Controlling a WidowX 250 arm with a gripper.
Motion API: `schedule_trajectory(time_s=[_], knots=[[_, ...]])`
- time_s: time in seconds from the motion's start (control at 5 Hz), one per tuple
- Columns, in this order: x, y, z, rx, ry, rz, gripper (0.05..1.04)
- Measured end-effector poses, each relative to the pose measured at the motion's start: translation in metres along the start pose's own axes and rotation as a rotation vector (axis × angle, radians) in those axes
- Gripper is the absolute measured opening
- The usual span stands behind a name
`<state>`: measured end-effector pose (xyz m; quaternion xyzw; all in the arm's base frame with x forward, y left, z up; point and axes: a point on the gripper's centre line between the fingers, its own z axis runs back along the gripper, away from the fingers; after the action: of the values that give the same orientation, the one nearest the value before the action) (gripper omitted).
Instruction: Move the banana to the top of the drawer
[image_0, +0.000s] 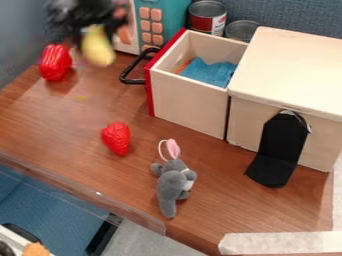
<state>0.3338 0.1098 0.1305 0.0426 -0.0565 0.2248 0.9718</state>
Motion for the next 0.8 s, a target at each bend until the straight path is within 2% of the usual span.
schedule_trajectory(time_s=[0.2,0.4,0.6,0.8], knots=[[0.004,-0.048,0.024,-0.063,-0.020,-0.116,0.560],[0.007,-0.110,0.017,-0.109,-0.004,-0.232,0.560],[0.000,-0.164,0.015,-0.109,-0.004,-0.328,0.560],[-0.023,-0.198,0.005,-0.086,0.022,-0.418,0.560]])
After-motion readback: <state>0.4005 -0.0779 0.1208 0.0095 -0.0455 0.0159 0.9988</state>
